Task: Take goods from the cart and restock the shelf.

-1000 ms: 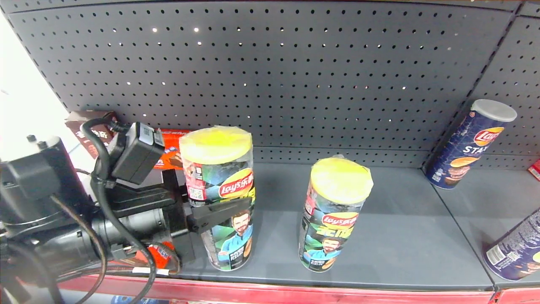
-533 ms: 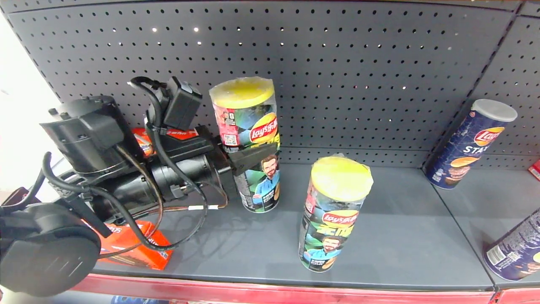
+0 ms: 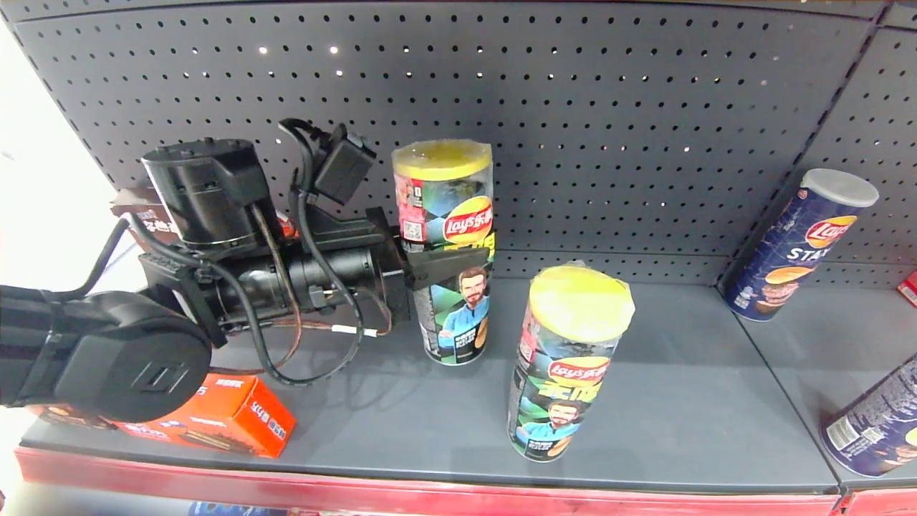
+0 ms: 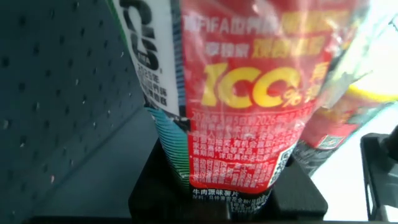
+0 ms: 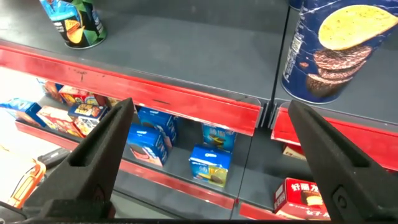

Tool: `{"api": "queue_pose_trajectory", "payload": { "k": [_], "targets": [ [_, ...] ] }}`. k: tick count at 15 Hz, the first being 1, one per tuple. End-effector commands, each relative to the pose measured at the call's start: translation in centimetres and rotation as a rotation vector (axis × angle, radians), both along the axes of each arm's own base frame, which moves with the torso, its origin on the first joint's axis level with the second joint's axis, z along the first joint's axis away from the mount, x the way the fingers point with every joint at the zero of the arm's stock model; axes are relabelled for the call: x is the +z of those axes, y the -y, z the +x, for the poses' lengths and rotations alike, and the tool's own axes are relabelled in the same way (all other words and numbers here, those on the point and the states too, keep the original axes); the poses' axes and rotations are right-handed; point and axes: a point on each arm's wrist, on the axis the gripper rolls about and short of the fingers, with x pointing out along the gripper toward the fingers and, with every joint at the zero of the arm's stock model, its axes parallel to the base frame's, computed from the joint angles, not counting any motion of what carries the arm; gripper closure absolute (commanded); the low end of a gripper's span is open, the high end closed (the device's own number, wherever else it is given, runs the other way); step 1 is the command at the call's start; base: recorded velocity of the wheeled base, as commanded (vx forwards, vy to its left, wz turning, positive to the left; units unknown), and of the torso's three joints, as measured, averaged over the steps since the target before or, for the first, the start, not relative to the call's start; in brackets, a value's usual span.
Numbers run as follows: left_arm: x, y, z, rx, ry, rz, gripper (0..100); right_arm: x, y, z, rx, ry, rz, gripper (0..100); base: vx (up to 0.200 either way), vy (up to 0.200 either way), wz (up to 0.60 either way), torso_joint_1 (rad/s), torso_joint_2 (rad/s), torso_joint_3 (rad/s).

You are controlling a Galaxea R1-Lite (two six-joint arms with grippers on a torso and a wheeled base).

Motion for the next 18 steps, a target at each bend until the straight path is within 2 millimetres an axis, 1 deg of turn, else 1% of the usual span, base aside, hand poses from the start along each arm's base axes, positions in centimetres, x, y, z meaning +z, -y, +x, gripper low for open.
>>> {"api": "queue_pose_trajectory", "payload": {
  "k": [1, 3, 4, 8, 10, 11, 14, 15, 18],
  "targets": [
    [-0.2, 1.1, 2.3, -0.066, 0.01, -0.001, 100, 0.0, 0.0, 0.0, 0.001, -0.001, -0.001, 0, 0.0, 0.0, 0.0, 0.0, 0.0, 0.0],
    [-0.4, 1.7, 3.2, -0.092, 0.014, -0.002, 100, 0.0, 0.0, 0.0, 0.001, -0.002, -0.001, 0, 0.0, 0.0, 0.0, 0.0, 0.0, 0.0],
    [-0.8, 2.3, 4.1, -0.098, 0.014, -0.002, 100, 0.0, 0.0, 0.0, 0.001, -0.004, -0.001, 0, 0.0, 0.0, 0.0, 0.0, 0.0, 0.0],
    [-2.1, 4.1, 5.8, -0.119, 0.01, 0.003, 100, 0.0, 0.0, 0.0, 0.001, -0.002, -0.001, 0, 0.0, 0.0, 0.0, 0.0, 0.0, 0.0],
    [-2.5, 4.6, 6.6, -0.121, 0.014, 0.002, 100, 0.0, 0.0, 0.0, 0.001, -0.004, -0.001, 0, 0.0, 0.0, 0.0, 0.0, 0.0, 0.0],
    [-2.7, 5.2, 7.4, -0.125, 0.024, -0.002, 100, 0.0, 0.0, 0.0, 0.001, -0.001, -0.001, 0, 0.0, 0.0, 0.0, 0.0, 0.0, 0.0],
    [-2.9, 6.0, 9.0, -0.127, 0.046, -0.013, 100, 0.0, 0.0, 0.0, 0.001, -0.004, -0.001, 0, 0.0, 0.0, 0.0, 0.0, 0.0, 0.0],
    [-3.3, 6.2, 9.4, -0.127, 0.046, -0.012, 100, 0.0, 0.0, 0.0, 0.001, -0.001, -0.001, 0, 0.0, 0.0, 0.0, 0.0, 0.0, 0.0],
    [-4.0, 6.5, 10.3, -0.122, 0.045, -0.012, 100, 0.0, 0.0, 0.0, 0.001, -0.004, -0.001, 0, 0.0, 0.0, 0.0, 0.0, 0.0, 0.0]
  ]
}}
